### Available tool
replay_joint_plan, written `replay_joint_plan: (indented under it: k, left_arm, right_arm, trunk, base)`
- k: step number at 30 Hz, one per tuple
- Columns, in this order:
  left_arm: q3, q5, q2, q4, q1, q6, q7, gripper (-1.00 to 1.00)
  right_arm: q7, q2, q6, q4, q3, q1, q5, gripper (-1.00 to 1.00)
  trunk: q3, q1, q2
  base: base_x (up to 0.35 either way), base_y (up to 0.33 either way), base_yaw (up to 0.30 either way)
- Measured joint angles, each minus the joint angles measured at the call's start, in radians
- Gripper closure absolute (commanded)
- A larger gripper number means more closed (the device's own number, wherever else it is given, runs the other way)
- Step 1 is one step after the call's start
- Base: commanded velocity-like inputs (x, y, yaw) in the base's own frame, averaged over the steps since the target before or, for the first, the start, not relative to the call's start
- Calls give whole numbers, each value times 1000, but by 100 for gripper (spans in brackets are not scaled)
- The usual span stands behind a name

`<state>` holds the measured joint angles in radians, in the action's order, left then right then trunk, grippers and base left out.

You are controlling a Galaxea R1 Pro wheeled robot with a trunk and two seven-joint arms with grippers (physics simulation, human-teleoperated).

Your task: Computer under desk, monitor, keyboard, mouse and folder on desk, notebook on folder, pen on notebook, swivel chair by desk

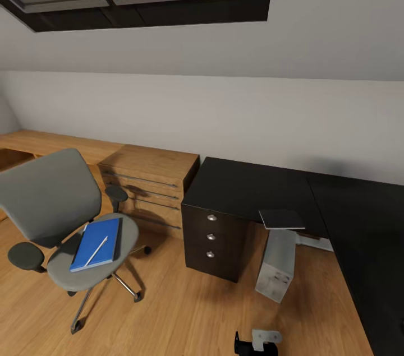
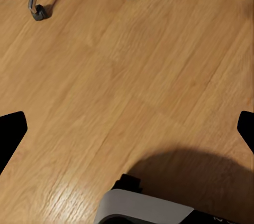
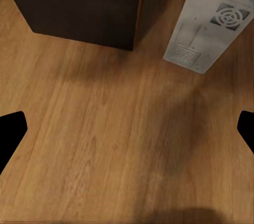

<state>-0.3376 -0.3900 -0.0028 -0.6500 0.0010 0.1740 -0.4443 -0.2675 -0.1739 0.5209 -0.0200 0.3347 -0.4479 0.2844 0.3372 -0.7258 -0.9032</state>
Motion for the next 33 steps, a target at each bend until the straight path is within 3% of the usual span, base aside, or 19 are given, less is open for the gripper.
replay_joint_plan:
  k: [10,14,16,25,33]
  left_arm:
    - [-14,-1,-1,4,0,9,1,-100]
    - [-14,-3,0,5,1,8,0,-100]
    - [-14,-4,0,8,0,8,0,-100]
    - [-14,-4,-1,11,0,7,0,-100]
    - [-13,-3,-1,11,0,9,0,-100]
  right_arm:
    - [0,0,19,-1,5,1,0,-100]
    - [1,0,25,1,5,1,5,-100]
    - [-5,0,63,0,5,1,7,-100]
    - [-7,0,85,-1,5,1,6,-100]
    - [-8,0,96,-1,5,1,7,-100]
  trunk:
    - [0,0,0]
    - [0,0,0]
    - [0,0,0]
    - [0,0,0]
    - [0,0,0]
  base:
    - [0,3,1]
    - [0,249,78]
    - [0,297,268]
    - [0,256,278]
    - [0,50,285]
